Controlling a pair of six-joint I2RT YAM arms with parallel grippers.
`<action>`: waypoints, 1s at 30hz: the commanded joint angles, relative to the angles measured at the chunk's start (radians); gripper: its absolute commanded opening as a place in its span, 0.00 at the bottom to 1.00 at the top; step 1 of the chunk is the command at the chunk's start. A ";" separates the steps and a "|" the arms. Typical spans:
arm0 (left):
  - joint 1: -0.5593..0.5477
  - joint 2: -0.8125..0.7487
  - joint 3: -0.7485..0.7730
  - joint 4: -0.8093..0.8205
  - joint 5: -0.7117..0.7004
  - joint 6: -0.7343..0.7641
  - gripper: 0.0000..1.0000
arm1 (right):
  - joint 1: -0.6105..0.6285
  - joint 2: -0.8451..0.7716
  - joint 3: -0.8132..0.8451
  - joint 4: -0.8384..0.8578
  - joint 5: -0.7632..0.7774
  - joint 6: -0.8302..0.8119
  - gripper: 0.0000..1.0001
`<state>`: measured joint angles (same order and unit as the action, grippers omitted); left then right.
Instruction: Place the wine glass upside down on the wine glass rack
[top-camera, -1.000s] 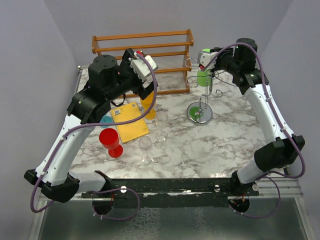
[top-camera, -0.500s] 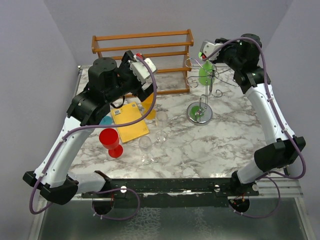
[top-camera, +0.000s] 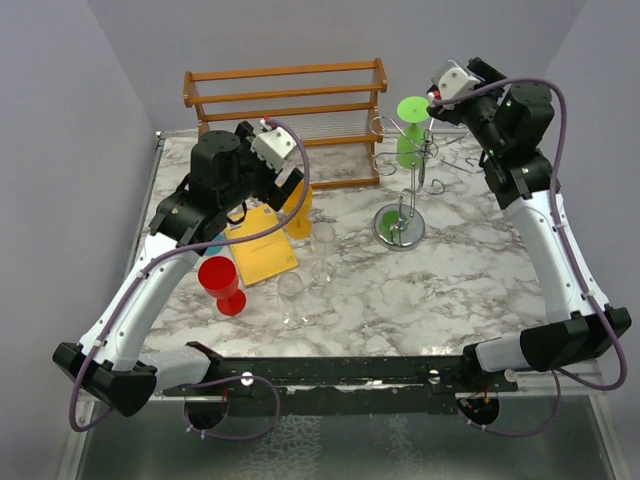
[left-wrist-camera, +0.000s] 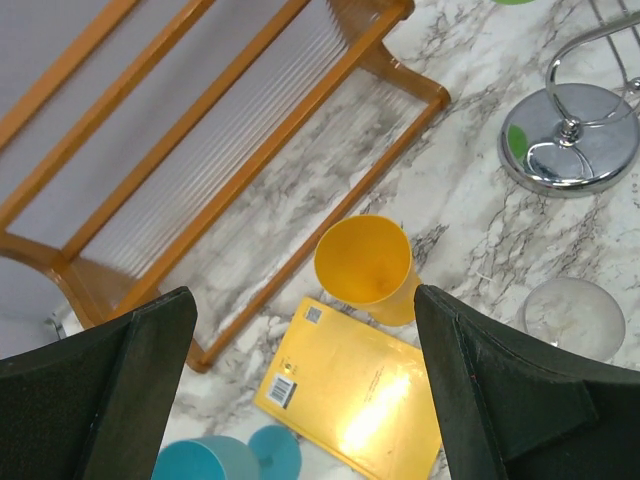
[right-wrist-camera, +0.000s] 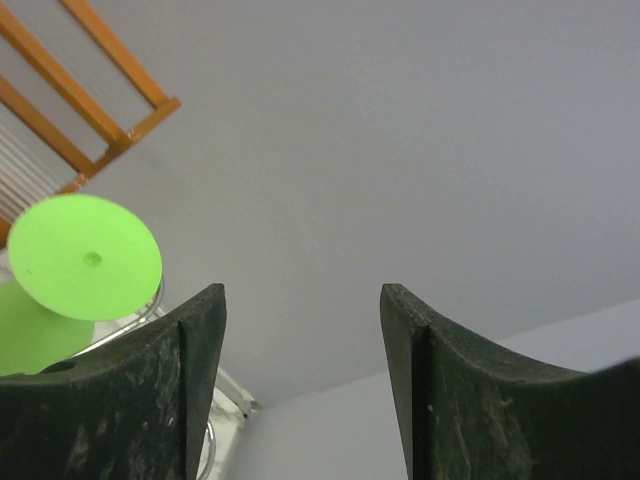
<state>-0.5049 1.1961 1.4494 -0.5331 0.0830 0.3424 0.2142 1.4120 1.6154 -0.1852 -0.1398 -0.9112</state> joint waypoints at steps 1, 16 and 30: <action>0.036 -0.002 -0.036 0.060 0.029 -0.139 0.93 | 0.001 -0.077 0.003 -0.008 -0.033 0.230 0.65; -0.005 0.136 -0.027 -0.049 0.330 -0.178 0.85 | -0.001 -0.202 0.083 -0.442 -0.535 0.254 0.80; -0.085 0.315 0.162 -0.300 0.250 -0.043 0.69 | -0.009 -0.256 0.063 -0.455 -0.536 0.333 0.80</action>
<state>-0.5728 1.4597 1.5352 -0.7467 0.3649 0.2672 0.2092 1.1690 1.6516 -0.6067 -0.6392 -0.6136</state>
